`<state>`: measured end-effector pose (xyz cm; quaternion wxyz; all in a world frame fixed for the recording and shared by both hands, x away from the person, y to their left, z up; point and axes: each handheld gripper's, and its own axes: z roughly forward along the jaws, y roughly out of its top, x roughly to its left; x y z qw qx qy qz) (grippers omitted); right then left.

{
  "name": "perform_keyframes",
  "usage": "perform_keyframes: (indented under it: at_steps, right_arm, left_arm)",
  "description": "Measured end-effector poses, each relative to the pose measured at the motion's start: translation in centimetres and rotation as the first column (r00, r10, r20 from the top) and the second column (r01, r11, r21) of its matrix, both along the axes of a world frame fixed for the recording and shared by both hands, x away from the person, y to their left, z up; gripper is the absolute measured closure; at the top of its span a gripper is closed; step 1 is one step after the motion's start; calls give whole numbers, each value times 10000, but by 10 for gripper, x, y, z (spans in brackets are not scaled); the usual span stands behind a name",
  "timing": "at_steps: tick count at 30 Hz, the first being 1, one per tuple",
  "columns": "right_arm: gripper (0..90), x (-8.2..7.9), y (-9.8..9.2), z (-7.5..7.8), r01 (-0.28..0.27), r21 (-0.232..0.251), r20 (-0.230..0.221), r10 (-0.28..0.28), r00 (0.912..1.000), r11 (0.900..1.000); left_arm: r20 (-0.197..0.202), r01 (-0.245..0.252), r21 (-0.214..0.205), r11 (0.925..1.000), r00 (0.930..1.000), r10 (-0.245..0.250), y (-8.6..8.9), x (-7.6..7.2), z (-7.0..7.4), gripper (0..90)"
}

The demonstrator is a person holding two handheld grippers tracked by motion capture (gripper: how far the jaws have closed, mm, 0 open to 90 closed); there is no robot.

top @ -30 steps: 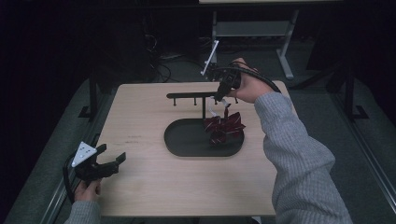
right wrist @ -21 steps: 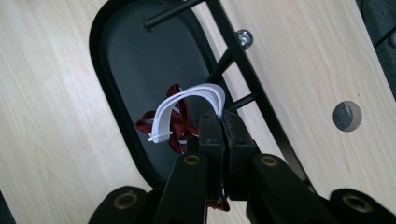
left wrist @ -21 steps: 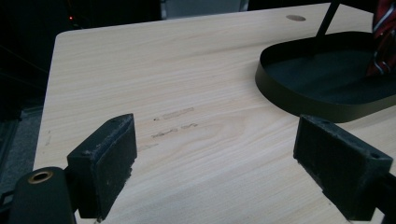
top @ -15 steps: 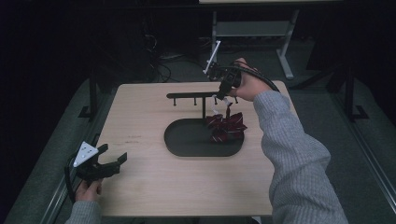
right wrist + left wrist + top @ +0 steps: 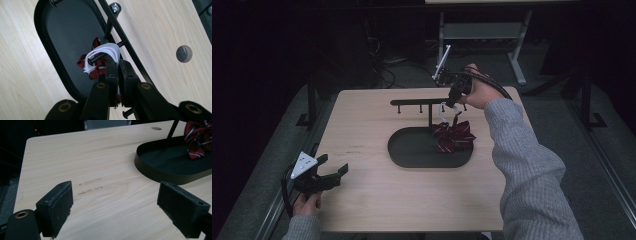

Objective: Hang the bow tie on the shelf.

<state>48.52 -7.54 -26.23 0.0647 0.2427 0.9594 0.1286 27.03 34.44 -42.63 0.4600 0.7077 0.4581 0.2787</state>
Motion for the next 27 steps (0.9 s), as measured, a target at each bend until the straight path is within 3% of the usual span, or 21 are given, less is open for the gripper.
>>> perform_keyframes:
  at_steps: [8, 27]
  right_arm:
    - [839, 1, 0, -5, -20, -143, -101, 19, 9999, 9999]
    - [790, -7, -6, -6, -118, 53, -279, 120, 9995, 9999]
  left_arm:
    - [23, -28, -35, 10000, 10000, 28, 0, 0, 0, 129]
    - [49, -12, -39, 10000, 10000, 12, -1, -1, 0, 129]
